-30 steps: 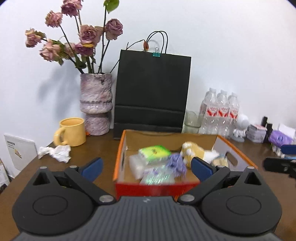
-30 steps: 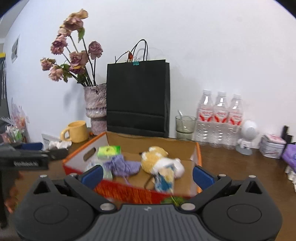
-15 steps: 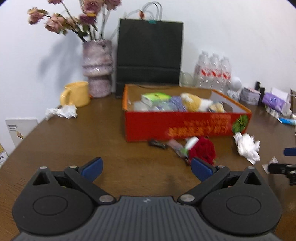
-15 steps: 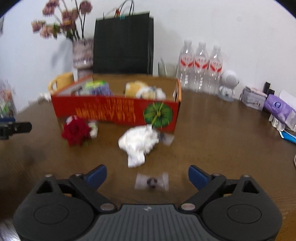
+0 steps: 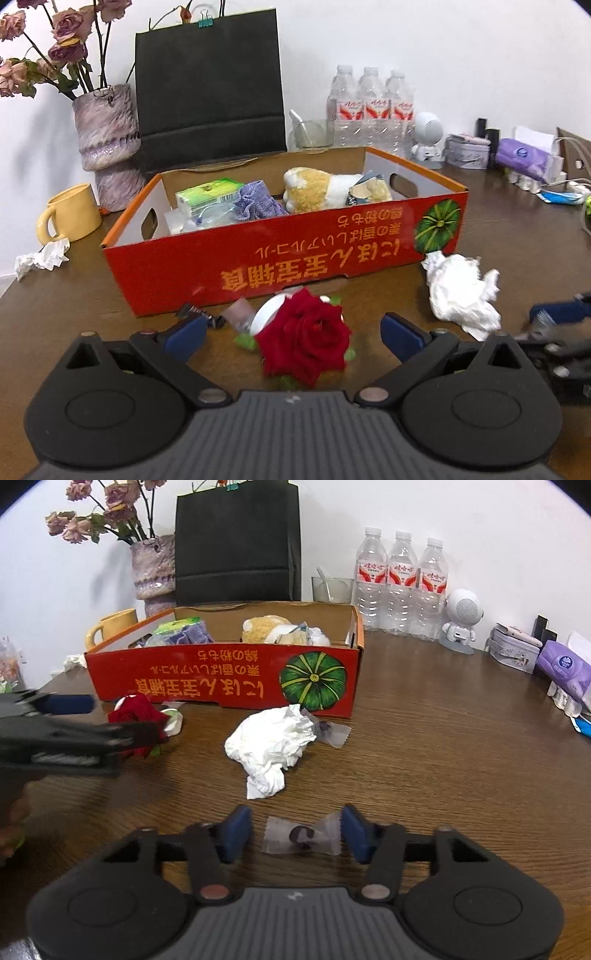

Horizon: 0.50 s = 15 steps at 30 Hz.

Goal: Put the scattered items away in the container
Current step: 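Close left gripper on the red rose while right gripper grasps the clear wrapper, then carry rose and wrapper into the box and open both grippers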

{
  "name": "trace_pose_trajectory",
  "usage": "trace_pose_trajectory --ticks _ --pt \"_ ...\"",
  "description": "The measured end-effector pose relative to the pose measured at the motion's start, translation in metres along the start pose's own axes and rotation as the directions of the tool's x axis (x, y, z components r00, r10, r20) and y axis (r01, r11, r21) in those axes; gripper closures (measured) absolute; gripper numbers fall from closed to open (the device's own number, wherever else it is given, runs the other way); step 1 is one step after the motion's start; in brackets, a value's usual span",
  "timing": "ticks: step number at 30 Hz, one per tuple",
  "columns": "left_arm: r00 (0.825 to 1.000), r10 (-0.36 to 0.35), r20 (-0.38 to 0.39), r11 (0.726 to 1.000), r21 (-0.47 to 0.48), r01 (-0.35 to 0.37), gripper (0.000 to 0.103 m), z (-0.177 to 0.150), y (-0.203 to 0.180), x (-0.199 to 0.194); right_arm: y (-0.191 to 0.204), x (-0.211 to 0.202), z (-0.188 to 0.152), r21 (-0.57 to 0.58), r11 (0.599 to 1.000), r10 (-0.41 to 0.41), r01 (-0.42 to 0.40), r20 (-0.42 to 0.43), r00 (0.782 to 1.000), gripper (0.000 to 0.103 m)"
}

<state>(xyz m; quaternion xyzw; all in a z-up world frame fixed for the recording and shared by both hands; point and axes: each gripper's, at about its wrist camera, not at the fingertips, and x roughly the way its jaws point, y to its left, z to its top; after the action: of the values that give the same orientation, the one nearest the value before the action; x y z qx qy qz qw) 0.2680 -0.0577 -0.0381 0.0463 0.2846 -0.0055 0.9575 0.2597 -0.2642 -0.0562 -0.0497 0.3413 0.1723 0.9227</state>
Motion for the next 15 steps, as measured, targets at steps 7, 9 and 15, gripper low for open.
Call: trace_pose_trajectory --ticks 7,9,15 --pt "1.0 0.018 -0.021 1.0 -0.001 -0.018 0.044 -0.003 0.004 0.005 -0.001 -0.004 -0.003 0.017 0.999 0.027 -0.027 0.019 0.999 0.088" --pt "1.0 0.011 -0.014 1.0 0.01 -0.011 0.046 -0.005 0.004 0.002 -0.001 -0.005 -0.004 0.022 0.999 0.028 -0.029 0.027 0.999 0.091" --pt "1.0 -0.012 0.005 1.0 -0.006 0.012 0.048 -0.008 0.009 -0.006 -0.001 -0.008 -0.007 0.037 0.999 0.031 -0.033 0.048 0.998 0.092"
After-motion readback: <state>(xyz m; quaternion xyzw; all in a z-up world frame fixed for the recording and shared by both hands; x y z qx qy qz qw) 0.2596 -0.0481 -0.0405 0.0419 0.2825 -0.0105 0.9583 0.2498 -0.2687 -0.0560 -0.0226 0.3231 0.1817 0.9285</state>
